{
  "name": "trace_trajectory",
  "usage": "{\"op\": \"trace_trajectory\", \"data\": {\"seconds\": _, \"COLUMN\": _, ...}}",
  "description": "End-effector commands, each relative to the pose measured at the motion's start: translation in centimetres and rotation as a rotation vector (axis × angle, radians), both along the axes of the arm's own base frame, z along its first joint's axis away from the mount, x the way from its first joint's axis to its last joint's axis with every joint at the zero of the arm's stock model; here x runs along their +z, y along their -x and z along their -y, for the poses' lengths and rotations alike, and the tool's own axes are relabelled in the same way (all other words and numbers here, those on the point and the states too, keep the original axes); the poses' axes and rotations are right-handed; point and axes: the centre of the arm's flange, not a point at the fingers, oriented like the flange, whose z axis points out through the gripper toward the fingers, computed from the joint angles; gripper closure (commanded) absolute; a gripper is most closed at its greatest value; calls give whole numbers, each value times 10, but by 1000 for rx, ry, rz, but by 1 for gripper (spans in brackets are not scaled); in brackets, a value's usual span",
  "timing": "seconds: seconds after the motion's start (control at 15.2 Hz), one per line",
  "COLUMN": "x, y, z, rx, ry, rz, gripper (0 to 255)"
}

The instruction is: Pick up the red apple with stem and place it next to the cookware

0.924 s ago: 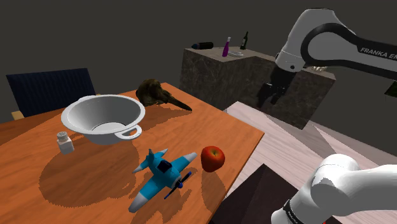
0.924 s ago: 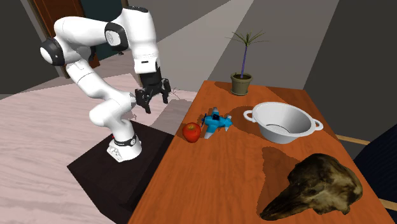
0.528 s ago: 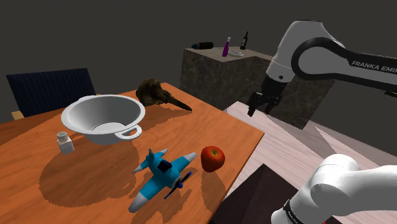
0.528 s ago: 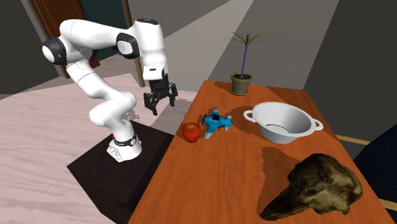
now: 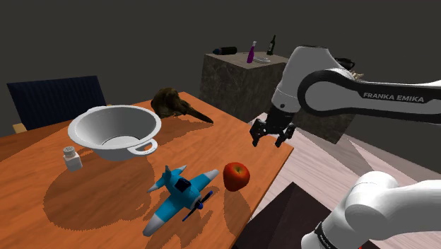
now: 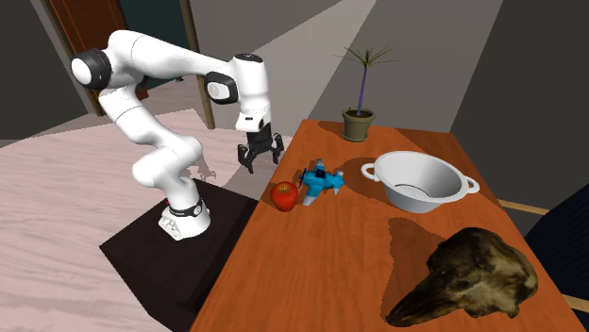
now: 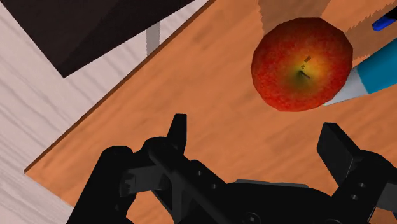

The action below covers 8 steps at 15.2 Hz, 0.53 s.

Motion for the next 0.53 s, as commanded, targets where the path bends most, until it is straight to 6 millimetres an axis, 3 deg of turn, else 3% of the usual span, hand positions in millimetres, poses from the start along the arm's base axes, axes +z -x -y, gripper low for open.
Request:
{"op": "trace_trajectory", "data": {"seconds": 0.0, "x": -18, "y": -8, "z": -18, "rx": -66, "ry": -10, "rz": -2, "gripper": 0}}
{"op": "trace_trajectory", "data": {"seconds": 0.33, "x": -58, "y": -30, "z": -63, "rx": -218, "ry": -33, "rz": -11, "gripper": 0}}
{"op": "trace_trajectory", "data": {"seconds": 0.46, "x": -65, "y": -31, "z": -65, "rx": -224, "ry": -34, "rz": -11, "gripper": 0}}
